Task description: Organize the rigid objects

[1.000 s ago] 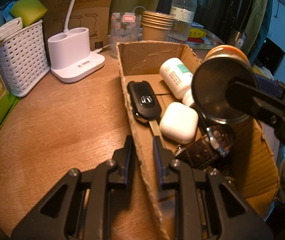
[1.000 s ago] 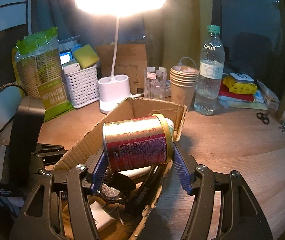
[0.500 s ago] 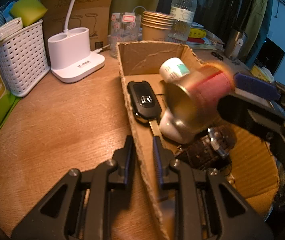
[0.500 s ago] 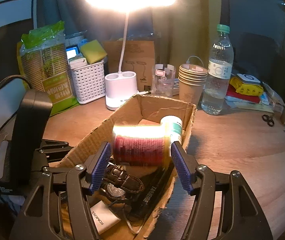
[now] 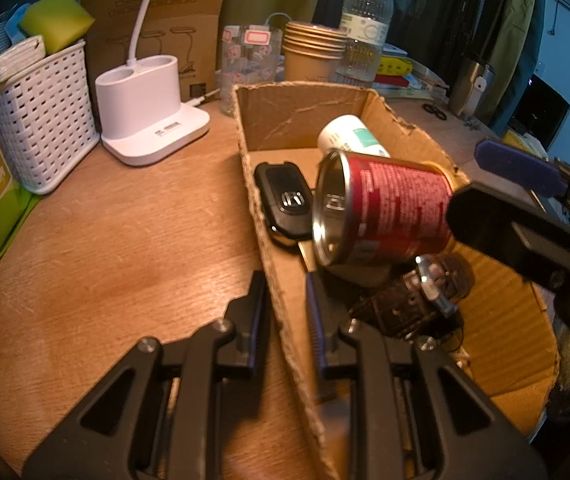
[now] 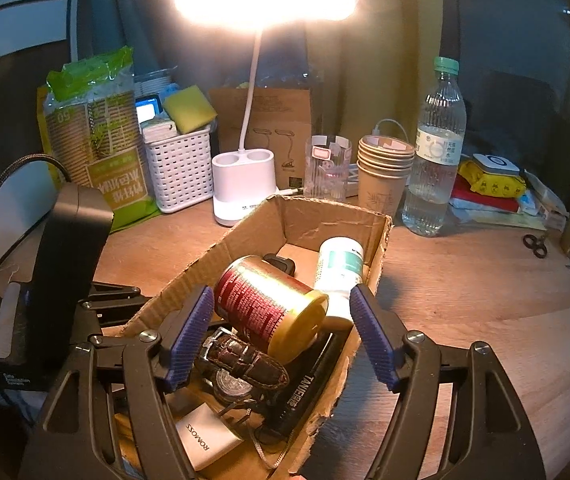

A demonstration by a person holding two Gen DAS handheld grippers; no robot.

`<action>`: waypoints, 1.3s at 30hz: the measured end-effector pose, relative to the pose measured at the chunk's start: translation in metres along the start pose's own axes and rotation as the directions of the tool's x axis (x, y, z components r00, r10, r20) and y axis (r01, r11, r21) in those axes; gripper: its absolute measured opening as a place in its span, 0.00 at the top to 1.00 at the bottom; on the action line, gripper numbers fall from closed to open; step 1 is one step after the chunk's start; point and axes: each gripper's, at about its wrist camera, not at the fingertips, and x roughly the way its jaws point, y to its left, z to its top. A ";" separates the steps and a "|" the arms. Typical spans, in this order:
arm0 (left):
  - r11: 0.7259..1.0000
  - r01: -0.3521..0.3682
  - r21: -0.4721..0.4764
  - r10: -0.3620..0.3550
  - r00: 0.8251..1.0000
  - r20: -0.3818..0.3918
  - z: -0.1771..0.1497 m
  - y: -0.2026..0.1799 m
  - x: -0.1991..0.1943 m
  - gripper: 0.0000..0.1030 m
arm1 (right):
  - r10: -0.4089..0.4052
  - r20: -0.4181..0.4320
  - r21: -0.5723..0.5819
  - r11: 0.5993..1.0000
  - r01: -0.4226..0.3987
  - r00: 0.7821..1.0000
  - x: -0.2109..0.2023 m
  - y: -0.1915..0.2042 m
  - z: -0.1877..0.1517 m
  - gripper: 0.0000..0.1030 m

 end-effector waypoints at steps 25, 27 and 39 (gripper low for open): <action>1.000 -0.019 0.020 0.019 1.000 0.008 -0.001 -0.003 -0.002 0.79 | -0.070 0.008 0.040 0.997 0.070 0.998 -0.022 -0.010 0.001 0.29; 0.999 -0.022 0.031 0.022 1.000 0.006 -0.001 -0.007 -0.002 0.79 | -0.078 0.008 0.046 0.996 0.078 0.997 -0.023 -0.011 0.001 0.29; 0.995 -0.021 0.096 0.021 1.000 0.004 -0.001 -0.024 0.002 0.79 | -0.120 0.028 0.075 0.990 0.118 0.992 -0.042 -0.021 0.004 0.28</action>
